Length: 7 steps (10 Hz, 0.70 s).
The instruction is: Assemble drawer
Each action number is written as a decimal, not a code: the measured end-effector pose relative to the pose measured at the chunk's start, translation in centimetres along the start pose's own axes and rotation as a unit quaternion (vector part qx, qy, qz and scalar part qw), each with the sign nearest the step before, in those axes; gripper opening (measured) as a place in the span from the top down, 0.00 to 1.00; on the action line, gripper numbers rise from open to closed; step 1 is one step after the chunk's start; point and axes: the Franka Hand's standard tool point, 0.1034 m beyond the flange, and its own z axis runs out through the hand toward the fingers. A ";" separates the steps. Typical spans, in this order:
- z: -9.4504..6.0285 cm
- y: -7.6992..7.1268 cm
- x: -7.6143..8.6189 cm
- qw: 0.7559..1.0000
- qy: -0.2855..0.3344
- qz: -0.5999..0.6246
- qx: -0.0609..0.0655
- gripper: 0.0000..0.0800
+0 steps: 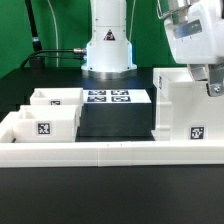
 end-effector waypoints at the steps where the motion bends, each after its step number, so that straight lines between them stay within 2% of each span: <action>1: -0.1 0.0 0.0 1.000 0.000 0.000 0.000 0.24; 5: -0.1 0.0 -0.1 1.000 0.000 -0.004 0.001 0.19; 6: -0.7 0.6 -0.1 0.999 -0.003 -0.042 0.000 0.19; 7: -2.0 1.4 -0.2 0.998 -0.006 -0.067 0.001 0.19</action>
Offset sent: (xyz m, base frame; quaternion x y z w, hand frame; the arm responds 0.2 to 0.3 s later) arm 0.0000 0.0000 0.0000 0.0000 0.0000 0.0000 1.0000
